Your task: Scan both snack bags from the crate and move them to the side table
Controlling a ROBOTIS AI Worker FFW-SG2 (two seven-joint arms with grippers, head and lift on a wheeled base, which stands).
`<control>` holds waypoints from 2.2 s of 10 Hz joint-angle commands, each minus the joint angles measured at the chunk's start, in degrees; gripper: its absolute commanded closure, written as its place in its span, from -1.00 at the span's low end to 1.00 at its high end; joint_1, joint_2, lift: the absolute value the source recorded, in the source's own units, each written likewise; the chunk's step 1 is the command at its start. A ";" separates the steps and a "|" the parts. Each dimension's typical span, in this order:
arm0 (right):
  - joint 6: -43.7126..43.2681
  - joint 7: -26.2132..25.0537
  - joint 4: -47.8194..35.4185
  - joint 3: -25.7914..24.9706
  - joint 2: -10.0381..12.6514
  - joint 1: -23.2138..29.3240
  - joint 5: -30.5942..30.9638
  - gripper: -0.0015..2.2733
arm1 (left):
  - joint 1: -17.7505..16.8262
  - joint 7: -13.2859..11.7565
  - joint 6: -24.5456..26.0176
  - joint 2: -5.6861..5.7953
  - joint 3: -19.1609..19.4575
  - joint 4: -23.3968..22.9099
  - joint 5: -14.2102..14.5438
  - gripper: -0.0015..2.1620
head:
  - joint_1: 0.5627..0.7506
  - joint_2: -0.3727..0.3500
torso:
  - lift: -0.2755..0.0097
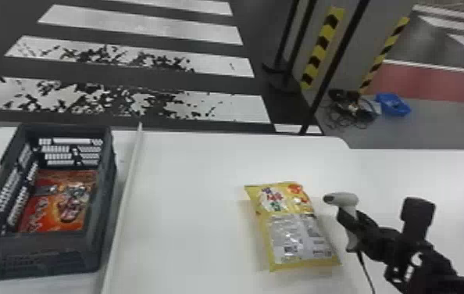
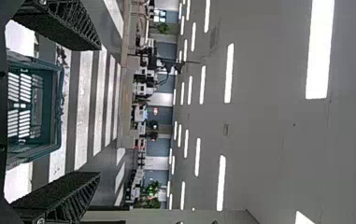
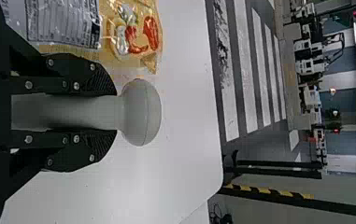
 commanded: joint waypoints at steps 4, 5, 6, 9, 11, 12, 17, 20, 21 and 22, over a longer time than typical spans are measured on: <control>-9.33 0.09 17.93 5.24 -5.27 -11.40 0.49 0.97 | 0.76 0.65 1.84 -0.77 -0.14 -1.20 -2.33 -0.97 | 0.41 -0.75 | 0.26; -9.33 0.26 18.72 5.50 -5.27 -11.40 0.32 0.91 | 0.58 0.65 2.19 -0.77 -0.23 -1.11 -2.41 -0.97 | 0.41 -0.78 | 0.26; -9.33 0.62 19.25 5.85 -5.27 -11.40 0.32 0.74 | 0.23 0.65 2.55 -0.77 -0.23 -1.02 -2.41 -0.97 | 0.41 -0.78 | 0.26; -9.33 1.32 19.51 5.94 -5.36 -10.79 0.32 0.15 | -0.74 0.65 3.42 -0.77 -0.50 -0.85 -2.24 -0.97 | 0.41 -0.78 | 0.26; -10.39 1.41 19.43 5.94 -5.45 -10.43 0.49 -0.77 | -0.91 0.56 3.78 -0.77 -1.02 -0.85 -2.24 -0.97 | 0.41 -0.78 | 0.26; -9.86 1.93 19.34 5.94 -6.06 -10.17 0.23 -0.88 | -0.91 0.56 3.78 -0.77 -1.46 -1.20 -2.15 -0.97 | 0.41 -0.78 | 0.26; 2.62 1.67 -8.08 -0.39 -2.37 4.33 -4.96 -0.88 | -1.09 0.21 5.36 -0.33 -2.34 -2.43 -2.24 -0.97 | 0.41 -0.82 | 0.26; 8.42 4.31 -15.03 2.87 0.44 5.74 -4.25 -0.89 | -0.65 0.30 6.94 -0.16 -2.08 -2.96 -2.24 -0.97 | 0.41 -0.60 | 0.26; 6.49 5.10 -14.76 4.80 1.59 5.74 -2.32 -0.88 | -0.65 0.30 9.40 -0.25 -2.08 -2.96 -2.24 -0.97 | 0.41 -0.49 | 0.26; 6.14 4.92 -13.53 7.44 1.59 4.77 0.49 -0.88 | -0.65 0.30 9.58 -0.25 -2.08 -2.69 -2.24 -0.97 | 0.41 -0.37 | 0.26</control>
